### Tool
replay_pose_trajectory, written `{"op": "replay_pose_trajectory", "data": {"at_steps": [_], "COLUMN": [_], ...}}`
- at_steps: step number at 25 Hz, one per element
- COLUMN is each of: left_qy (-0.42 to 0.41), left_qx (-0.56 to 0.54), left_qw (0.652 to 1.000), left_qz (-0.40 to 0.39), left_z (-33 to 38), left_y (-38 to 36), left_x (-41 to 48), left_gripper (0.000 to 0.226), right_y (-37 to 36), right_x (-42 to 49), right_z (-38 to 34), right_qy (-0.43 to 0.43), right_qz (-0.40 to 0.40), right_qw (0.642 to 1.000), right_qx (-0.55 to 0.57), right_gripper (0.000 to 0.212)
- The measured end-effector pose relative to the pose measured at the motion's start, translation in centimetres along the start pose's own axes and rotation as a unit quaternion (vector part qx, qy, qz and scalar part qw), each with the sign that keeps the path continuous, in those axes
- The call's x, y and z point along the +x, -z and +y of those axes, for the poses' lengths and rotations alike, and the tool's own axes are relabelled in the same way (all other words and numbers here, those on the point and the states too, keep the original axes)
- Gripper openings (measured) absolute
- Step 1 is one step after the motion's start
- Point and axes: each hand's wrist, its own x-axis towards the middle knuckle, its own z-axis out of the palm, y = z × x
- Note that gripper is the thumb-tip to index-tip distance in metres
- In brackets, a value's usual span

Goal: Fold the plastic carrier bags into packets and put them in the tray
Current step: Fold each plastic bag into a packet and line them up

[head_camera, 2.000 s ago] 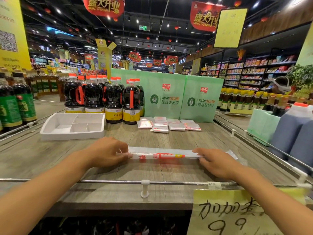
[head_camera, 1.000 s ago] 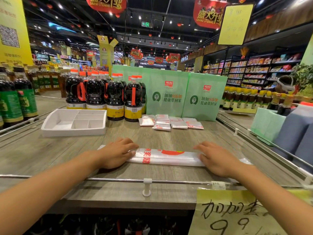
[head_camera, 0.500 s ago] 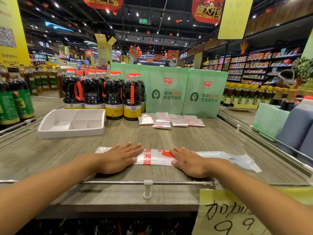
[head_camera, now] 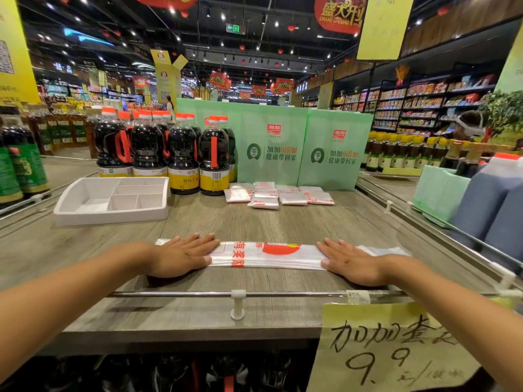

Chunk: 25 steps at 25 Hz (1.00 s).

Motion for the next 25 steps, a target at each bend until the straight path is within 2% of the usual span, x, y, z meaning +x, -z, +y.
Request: {"op": "replay_pose_trajectory", "data": {"at_steps": [6, 7, 10, 14, 25], "left_qy": [0.011, 0.012, 0.017, 0.022, 0.032], "left_qx": [0.000, 0.000, -0.002, -0.004, 0.008], "left_qw": [1.000, 1.000, 1.000, 1.000, 0.999], "left_qz": [0.005, 0.005, 0.006, 0.006, 0.019], "left_z": [0.0, 0.1, 0.0, 0.0, -0.5], "left_y": [-0.1, -0.1, -0.1, -0.2, -0.5], "left_x": [-0.2, -0.2, -0.2, -0.3, -0.5], "left_gripper": [0.059, 0.059, 0.060, 0.059, 0.058], "right_y": [0.0, 0.1, 0.4, 0.5, 0.2], "right_x": [-1.5, -1.8, -2.8, -3.6, -3.6], "right_z": [2.6, 3.0, 4.0, 5.1, 7.3], "right_qy": [-0.034, -0.033, -0.032, -0.040, -0.061], "right_qz": [-0.005, -0.008, -0.012, -0.021, -0.020], "right_qw": [0.999, 0.999, 0.999, 0.998, 0.997], "right_qx": [0.020, 0.020, 0.027, 0.033, 0.053], "right_gripper": [0.067, 0.075, 0.127, 0.160, 0.163]}}
